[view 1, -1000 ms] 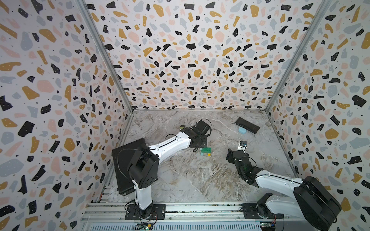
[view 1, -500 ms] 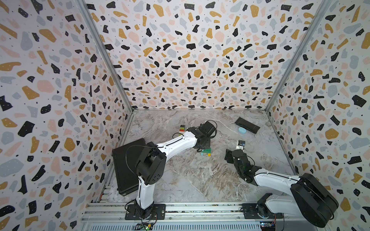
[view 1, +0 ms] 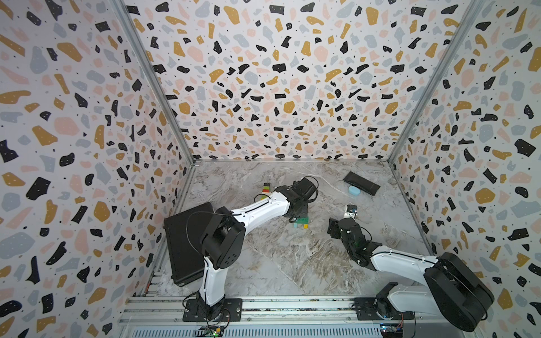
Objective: Assemble the letter h with lego
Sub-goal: Assemble the lego brick with the lego brick.
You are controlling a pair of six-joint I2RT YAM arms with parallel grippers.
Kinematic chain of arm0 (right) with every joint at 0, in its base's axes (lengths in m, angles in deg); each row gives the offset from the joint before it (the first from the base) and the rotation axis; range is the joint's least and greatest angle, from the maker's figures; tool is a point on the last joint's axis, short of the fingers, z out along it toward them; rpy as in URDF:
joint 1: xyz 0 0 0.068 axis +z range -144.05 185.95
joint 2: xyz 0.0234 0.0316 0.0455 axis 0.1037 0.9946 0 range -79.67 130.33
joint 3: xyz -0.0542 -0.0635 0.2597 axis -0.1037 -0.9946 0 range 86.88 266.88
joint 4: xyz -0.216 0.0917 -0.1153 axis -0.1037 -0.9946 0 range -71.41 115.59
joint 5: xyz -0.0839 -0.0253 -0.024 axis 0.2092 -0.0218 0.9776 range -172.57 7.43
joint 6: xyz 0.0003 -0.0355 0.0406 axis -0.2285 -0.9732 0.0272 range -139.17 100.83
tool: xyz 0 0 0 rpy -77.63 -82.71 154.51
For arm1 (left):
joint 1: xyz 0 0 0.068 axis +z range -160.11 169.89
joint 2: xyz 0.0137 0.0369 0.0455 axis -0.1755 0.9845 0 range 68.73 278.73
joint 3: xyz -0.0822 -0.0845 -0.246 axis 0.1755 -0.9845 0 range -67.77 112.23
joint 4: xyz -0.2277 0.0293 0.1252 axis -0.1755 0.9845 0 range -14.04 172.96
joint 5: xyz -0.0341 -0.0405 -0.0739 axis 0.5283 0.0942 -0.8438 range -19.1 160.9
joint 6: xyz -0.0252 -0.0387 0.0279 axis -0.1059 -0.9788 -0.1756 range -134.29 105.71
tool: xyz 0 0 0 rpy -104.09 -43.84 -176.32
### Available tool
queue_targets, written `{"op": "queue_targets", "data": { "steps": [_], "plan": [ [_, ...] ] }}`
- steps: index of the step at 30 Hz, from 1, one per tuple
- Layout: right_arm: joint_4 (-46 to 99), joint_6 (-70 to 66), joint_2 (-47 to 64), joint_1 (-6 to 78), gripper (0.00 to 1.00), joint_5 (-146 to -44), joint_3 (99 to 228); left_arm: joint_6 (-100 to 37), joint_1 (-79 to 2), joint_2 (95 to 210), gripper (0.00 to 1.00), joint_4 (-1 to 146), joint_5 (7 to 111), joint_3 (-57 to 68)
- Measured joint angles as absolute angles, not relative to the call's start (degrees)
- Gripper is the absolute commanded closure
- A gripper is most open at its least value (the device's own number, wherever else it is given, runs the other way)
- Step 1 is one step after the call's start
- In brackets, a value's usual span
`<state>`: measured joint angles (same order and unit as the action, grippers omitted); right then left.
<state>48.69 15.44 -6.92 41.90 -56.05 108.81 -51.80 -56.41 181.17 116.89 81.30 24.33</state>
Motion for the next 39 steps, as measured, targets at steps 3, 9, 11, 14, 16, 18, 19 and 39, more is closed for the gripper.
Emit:
{"op": "queue_targets", "data": {
  "steps": [3,9,11,14,16,18,19,39],
  "plan": [
    [48.69,15.44,-6.92,41.90,0.24,-56.09,108.81,-52.02,-56.52,181.23,1.00,116.85,81.41,24.33],
    [48.66,15.44,-6.92,41.90,0.24,-56.09,108.81,-52.72,-57.29,181.50,1.00,115.97,82.24,24.11],
    [48.66,15.44,-6.92,41.90,0.24,-56.09,108.81,-53.03,-57.46,181.58,1.00,115.89,82.61,24.11],
    [48.66,15.42,-6.92,41.90,0.24,-56.09,108.81,-53.73,-57.55,181.69,1.00,115.86,82.94,24.11],
    [48.66,15.42,-6.92,41.90,0.24,-56.09,108.81,-54.19,-57.64,181.80,1.00,115.82,83.02,24.11],
    [48.66,15.42,-6.92,41.90,0.24,-56.09,108.81,-54.43,-57.72,181.98,1.00,115.69,83.09,24.11],
    [48.66,15.42,-6.92,41.90,0.24,-56.09,108.81,-54.49,-57.81,182.11,1.00,115.69,83.26,24.13],
    [48.69,14.55,-6.86,41.90,0.20,-57.32,108.81,-53.62,-58.18,184.60,0.49,117.46,83.48,26.01]
  ]
}}
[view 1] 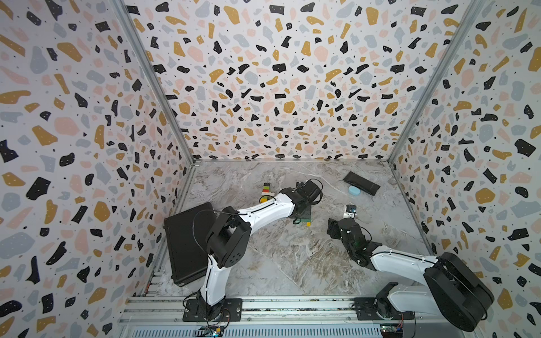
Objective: Assemble the letter h with lego
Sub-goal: Assemble the lego brick with the lego brick.
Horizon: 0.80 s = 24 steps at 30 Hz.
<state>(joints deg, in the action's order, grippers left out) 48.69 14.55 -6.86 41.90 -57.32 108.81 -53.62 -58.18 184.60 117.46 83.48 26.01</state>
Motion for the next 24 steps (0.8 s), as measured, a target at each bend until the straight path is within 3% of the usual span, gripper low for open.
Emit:
{"op": "queue_targets", "data": {
  "steps": [3,10,12,14,15,24],
  "plan": [
    [48.69,14.11,-6.86,41.90,0.16,-57.58,108.81,-53.46,-58.18,186.35,0.37,120.85,83.85,28.44],
    [48.79,13.17,-6.86,41.90,0.12,-58.34,108.81,-52.37,-58.18,183.77,0.25,123.12,85.06,32.55],
    [48.93,12.93,-6.86,41.90,0.11,-58.52,108.81,-52.07,-58.18,181.58,0.15,123.51,85.17,32.37],
    [49.28,12.86,-6.86,41.90,0.00,-58.61,108.81,-51.91,-58.18,178.31,0.03,123.23,85.36,30.95],
    [49.43,12.45,-6.86,41.90,0.00,-58.67,108.81,-51.65,-58.18,176.03,0.01,122.99,85.45,29.57],
    [50.65,10.15,-5.15,41.24,0.00,-60.84,110.04,-49.16,-58.16,150.79,0.01,124.43,88.23,16.35]
  ]
}}
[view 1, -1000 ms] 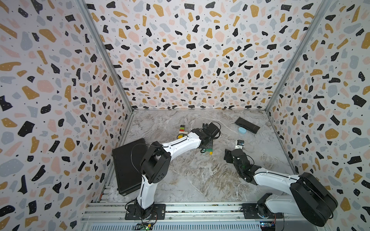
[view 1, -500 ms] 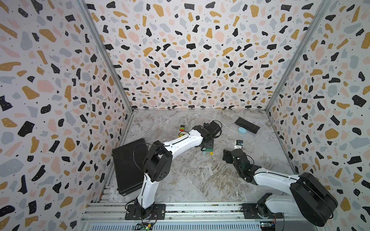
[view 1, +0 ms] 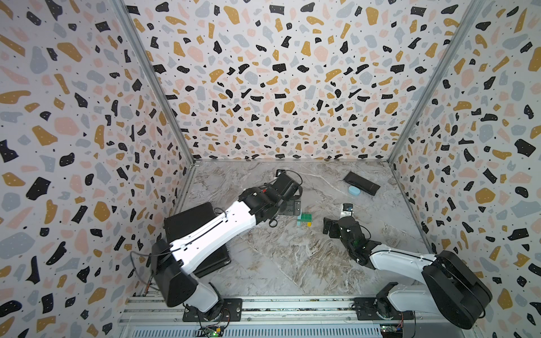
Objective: Assemble the letter h with lego
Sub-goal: Assemble the lego brick with the lego brick, then pick up the lego brick from the center of the board.
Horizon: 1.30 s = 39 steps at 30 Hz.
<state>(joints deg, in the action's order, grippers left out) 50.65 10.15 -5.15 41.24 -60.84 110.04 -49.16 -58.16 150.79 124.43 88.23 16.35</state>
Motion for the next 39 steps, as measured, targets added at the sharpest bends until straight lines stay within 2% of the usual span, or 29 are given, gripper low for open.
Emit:
{"op": "queue_targets", "data": {
  "steps": [4,11,15,21,24,28,39],
  "plan": [
    [51.59,9.45,-2.53,39.62,0.01,-64.16,111.54,-46.29,-58.16,142.72,0.01,128.37,90.06,12.35],
    [60.12,5.00,3.53,34.75,0.01,-80.86,111.59,-39.91,-58.16,127.86,0.01,131.91,96.64,-4.78],
    [67.70,0.80,8.18,33.96,0.01,-88.33,111.17,-38.23,-58.16,118.29,0.01,129.79,96.88,-13.90],
    [83.29,-5.91,15.57,32.41,0.01,-98.67,105.82,-37.68,-58.01,116.38,0.01,128.41,97.34,-14.25],
    [80.40,-6.17,16.03,28.74,0.01,-107.50,108.37,-37.68,-57.94,117.67,0.01,128.17,96.51,-14.25],
    [71.85,-7.18,16.03,24.10,0.01,-118.49,118.41,-37.68,-57.94,118.61,0.01,128.23,95.11,-14.25],
    [54.06,-17.58,19.44,22.51,0.01,-130.87,129.20,-37.71,-57.02,117.91,0.01,128.19,92.77,-14.25]
  ]
}}
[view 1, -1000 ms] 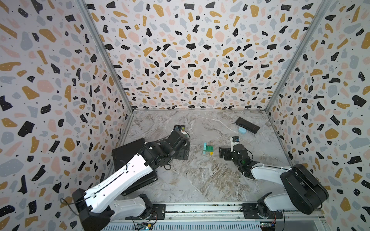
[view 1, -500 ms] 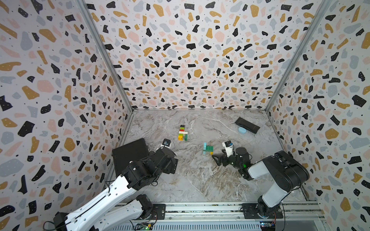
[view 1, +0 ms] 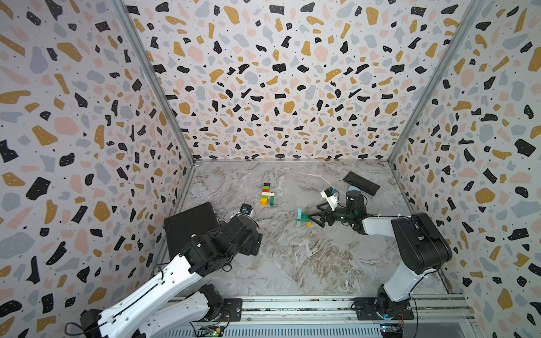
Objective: Assemble the letter h with lego
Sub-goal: Pick up the lego brick from the center of the board.
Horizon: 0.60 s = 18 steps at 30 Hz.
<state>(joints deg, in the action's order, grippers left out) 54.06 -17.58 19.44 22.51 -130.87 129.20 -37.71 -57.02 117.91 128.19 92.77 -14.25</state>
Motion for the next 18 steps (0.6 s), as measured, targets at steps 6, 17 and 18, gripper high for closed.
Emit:
{"op": "queue_targets", "data": {
  "steps": [6,17,18],
  "plan": [
    [46.67,-23.42,21.08,22.92,0.01,-131.87,132.88,-37.68,-55.93,118.66,0.01,128.19,90.87,-14.25],
    [38.48,-31.90,24.14,26.57,0.12,-130.69,136.90,-37.73,-52.87,120.41,0.01,128.19,87.40,-14.25],
    [38.15,-32.29,24.14,26.81,0.13,-130.60,136.90,-37.73,-52.83,120.49,0.01,128.19,87.33,-14.25]
  ]
}}
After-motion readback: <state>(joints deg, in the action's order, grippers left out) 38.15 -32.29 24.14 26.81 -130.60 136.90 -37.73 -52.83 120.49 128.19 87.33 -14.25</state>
